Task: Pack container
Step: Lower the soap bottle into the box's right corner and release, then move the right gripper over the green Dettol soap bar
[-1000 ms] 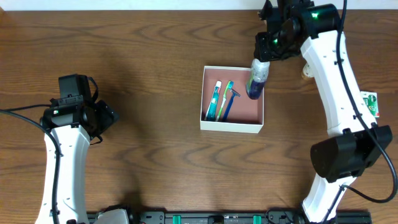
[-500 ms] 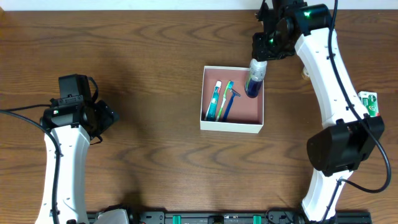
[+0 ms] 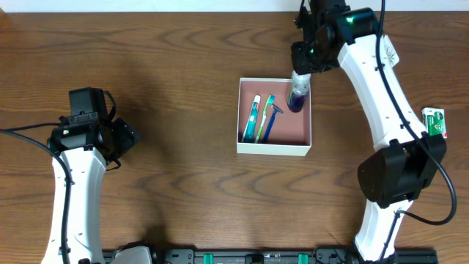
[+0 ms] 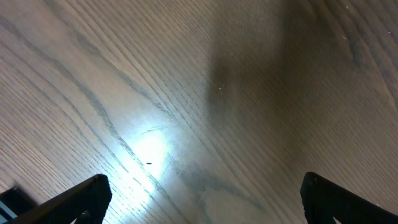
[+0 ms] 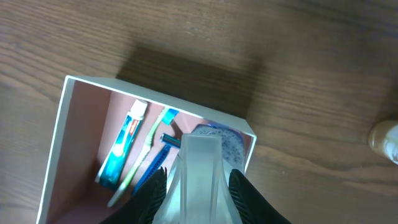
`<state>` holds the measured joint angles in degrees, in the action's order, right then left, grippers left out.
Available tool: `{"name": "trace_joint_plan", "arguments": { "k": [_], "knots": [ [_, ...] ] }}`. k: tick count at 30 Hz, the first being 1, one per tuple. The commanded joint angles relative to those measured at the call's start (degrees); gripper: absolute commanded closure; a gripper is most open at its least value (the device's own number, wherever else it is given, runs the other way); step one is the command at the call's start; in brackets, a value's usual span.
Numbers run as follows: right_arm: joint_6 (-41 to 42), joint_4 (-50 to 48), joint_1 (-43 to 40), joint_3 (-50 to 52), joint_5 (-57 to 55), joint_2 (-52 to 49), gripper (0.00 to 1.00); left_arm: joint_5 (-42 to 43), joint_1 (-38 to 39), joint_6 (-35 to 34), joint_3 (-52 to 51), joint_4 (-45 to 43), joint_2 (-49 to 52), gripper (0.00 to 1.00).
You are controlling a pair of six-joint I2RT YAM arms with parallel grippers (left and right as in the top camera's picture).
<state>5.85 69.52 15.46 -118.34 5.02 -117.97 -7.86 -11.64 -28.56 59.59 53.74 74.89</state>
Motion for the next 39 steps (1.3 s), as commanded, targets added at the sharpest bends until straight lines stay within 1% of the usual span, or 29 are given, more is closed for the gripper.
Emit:
{"name": "trace_joint_plan", "arguments": {
  "k": [1,8,20,27,31,39],
  "knots": [
    [0.09,-1.42,0.96,1.53,-0.74,0.57,0.7,-0.26,-0.35,-0.7,-0.02,0.2,0.17,0.02],
    [-0.2,-4.13,1.01,5.7,-0.74,0.57,0.69,-0.26,-0.35,-0.7,-0.02,0.22,0.17,0.02],
    [-0.76,-4.22,1.01,6.4,-4.15,0.57,0.68,-0.26,-0.35,-0.7,-0.02,0.22,0.17,0.02],
    [-0.76,-4.17,1.01,6.71,-4.13,0.57,0.59,-0.26,-0.35,-0.7,-0.02,0.2,0.17,0.02],
    [-0.76,-4.28,1.01,6.71,-4.13,0.57,0.58,-0.26,-0.35,-0.7,-0.02,0.2,0.17,0.02],
    [-0.79,-5.09,0.68,6.01,-4.15,1.22,0.5,-0.26,-0.35,-0.7,-0.02,0.22,0.17,0.02]
  ]
}}
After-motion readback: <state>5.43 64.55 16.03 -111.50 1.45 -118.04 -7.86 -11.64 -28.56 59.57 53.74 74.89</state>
